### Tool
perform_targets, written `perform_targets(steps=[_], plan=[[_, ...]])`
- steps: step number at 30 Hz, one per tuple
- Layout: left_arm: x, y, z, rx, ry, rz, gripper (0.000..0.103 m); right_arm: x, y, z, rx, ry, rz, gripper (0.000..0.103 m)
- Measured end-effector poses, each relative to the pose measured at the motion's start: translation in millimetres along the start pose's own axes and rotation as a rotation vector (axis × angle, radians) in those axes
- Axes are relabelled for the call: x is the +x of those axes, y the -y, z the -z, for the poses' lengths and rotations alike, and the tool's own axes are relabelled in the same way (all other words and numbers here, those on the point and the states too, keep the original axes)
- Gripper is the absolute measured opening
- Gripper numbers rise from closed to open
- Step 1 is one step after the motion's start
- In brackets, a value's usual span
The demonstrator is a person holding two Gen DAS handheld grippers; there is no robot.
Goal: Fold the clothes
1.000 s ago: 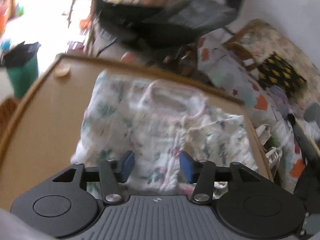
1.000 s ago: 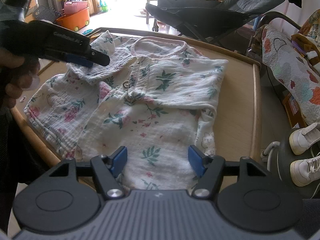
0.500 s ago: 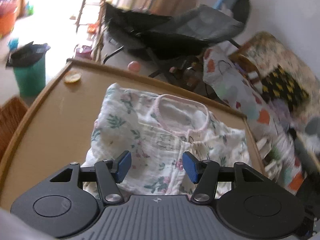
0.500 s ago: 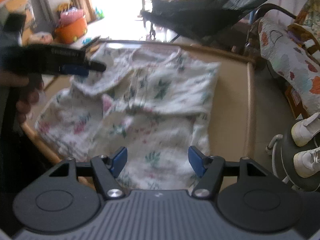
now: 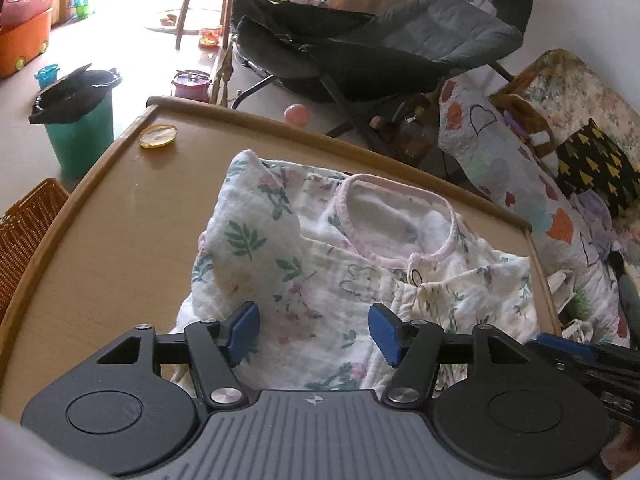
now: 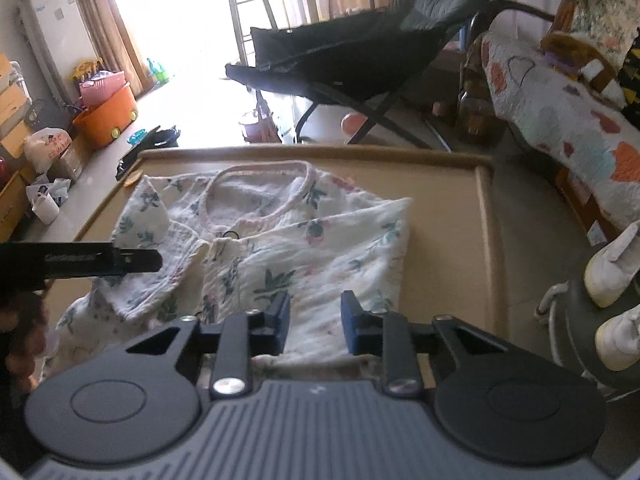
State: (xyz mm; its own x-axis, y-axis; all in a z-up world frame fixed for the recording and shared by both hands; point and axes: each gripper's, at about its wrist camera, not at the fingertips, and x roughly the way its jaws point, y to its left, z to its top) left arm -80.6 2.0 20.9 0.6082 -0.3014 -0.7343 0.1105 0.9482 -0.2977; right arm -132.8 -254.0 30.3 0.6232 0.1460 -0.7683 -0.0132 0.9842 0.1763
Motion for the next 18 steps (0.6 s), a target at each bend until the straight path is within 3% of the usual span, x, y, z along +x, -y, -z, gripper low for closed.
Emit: perform_targets(steps=[2, 8, 18], plan=[[0, -4, -1, -0.015, 0.003, 0.004, 0.063, 10, 3, 4, -0.003, -0.043, 0.021, 0.024], [-16, -26, -12, -0.097, 0.099, -0.009, 0.063, 8, 7, 14, -0.033, -0.001, -0.002, 0.023], [-13, -53, -36, -0.127, 0.083, -0.114, 0.063, 5, 5, 15, -0.085, 0.004, -0.01, 0.024]])
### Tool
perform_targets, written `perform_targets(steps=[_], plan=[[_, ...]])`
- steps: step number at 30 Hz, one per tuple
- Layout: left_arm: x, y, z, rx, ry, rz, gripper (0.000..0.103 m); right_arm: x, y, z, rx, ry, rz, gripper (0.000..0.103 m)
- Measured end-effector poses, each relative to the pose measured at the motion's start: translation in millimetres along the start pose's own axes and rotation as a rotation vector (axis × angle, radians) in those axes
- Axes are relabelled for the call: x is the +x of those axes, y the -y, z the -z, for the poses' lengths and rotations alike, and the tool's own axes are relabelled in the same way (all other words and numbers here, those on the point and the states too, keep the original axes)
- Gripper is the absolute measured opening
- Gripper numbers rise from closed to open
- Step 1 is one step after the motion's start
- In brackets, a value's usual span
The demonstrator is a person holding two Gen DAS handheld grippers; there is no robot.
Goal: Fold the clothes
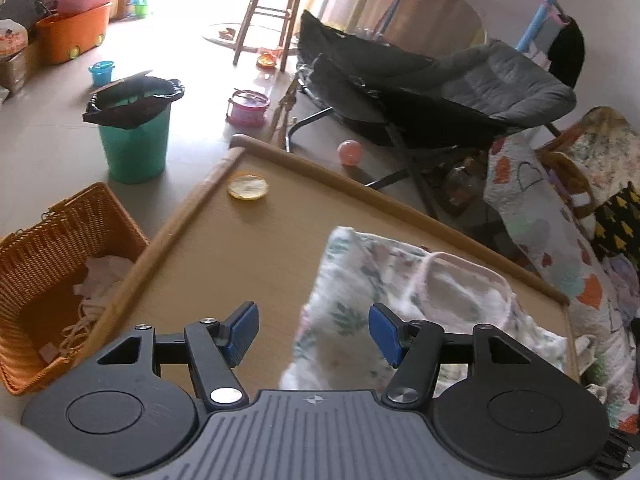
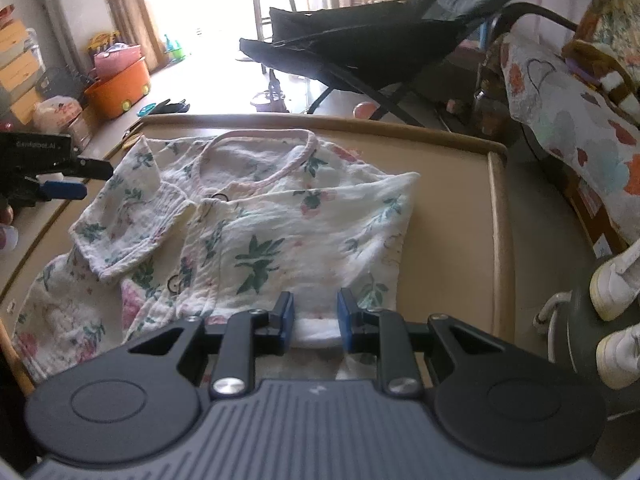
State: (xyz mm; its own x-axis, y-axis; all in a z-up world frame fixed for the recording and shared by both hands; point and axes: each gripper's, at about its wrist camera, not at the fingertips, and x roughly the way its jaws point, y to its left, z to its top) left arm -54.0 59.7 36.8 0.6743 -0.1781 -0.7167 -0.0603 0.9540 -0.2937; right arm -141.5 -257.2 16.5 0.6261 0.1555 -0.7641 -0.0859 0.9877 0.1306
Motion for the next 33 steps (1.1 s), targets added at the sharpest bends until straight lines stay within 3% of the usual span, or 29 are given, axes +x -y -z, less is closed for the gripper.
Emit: perform_targets(steps=[3, 7, 17, 29, 33], plan=[[1, -1, -7, 0.006, -0.006, 0.006, 0.063, 0, -6, 2, -0.021, 0.009, 0.022, 0.024], [4, -1, -14, -0.017, -0.009, 0.07, 0.063, 0, -7, 3, -0.038, 0.018, 0.028, 0.024], [28, 4, -12, 0.039, -0.052, 0.015, 0.063, 1, -2, 5, -0.024, 0.028, 0.011, 0.024], [35, 16, -12, 0.19, -0.042, -0.029, 0.062, 0, 0, 7, -0.012, 0.041, -0.004, 0.024], [34, 17, -15, 0.19, -0.051, -0.035, 0.06, -1, 1, 8, -0.008, 0.044, -0.008, 0.024]])
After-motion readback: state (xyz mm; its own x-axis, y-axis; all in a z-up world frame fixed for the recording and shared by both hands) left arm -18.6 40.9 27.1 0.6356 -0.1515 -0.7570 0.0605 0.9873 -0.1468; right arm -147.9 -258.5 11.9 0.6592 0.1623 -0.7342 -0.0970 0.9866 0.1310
